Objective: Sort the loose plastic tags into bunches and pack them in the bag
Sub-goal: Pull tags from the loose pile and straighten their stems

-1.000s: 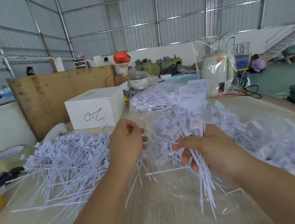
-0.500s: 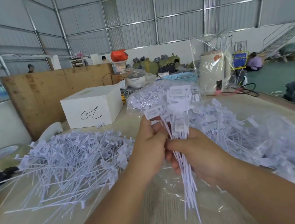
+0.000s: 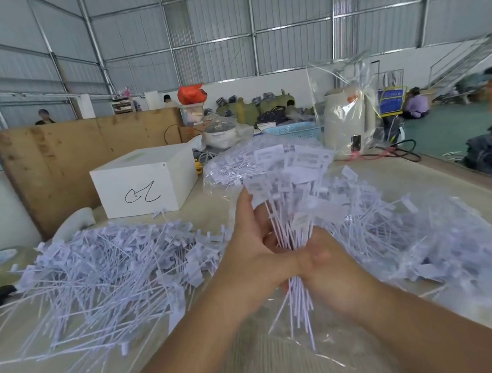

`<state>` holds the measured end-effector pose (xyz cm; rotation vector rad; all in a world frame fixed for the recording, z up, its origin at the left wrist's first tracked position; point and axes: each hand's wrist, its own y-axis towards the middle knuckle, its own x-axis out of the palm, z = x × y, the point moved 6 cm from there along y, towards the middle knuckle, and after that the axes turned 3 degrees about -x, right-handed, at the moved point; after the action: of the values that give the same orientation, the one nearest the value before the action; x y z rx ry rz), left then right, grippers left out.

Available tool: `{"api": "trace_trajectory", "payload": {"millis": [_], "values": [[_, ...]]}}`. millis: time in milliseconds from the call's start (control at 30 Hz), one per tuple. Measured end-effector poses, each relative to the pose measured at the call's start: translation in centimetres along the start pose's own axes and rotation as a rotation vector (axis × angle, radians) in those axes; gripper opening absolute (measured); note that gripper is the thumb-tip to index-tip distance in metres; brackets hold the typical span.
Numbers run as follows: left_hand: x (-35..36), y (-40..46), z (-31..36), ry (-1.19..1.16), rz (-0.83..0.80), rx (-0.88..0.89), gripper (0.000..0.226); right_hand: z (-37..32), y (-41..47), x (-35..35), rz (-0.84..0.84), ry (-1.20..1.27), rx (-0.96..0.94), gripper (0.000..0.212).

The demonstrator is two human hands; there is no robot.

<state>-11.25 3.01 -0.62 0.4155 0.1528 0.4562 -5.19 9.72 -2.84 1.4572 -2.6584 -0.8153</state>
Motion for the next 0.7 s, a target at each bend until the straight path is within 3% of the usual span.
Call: {"api": "trace_trajectory", "payload": {"millis": [67, 133, 200, 267, 433, 600, 700], "values": [[-0.6, 0.3, 0.6, 0.014, 0.082, 0.004, 0.137, -0.1, -0.1, -0.3, 0.015, 0.021, 0.006, 0.025], [-2.1, 0.6, 2.0, 0.002, 0.216, 0.031, 0.145, -0.4, -0.2, -0.1, -0.001, 0.059, 0.009, 0.027], [-3.8, 0.6, 3.7, 0.020, 0.337, 0.109, 0.136, -0.5, -0.3, 0.4, -0.051, 0.057, 0.010, 0.026], [-4.6, 0.2, 5.5, 0.146, 0.353, 0.245, 0.102, -0.7, -0.5, 0.9, -0.103, 0.028, 0.003, 0.032], [-1.9, -0.6, 5.9, 0.309, 0.130, 0.285, 0.042, -0.7, -0.8, 1.3, -0.085, 0.023, 0.047, 0.032], [-1.0, -0.9, 5.5, 0.391, 0.089, 0.280, 0.038, -1.6, -0.9, 1.4, -0.077, 0.035, 0.025, 0.031], [-2.1, -0.9, 6.2, 0.338, 0.102, 0.310, 0.049, -1.8, -0.5, 1.2, -0.056, 0.048, 0.060, 0.030]]}}
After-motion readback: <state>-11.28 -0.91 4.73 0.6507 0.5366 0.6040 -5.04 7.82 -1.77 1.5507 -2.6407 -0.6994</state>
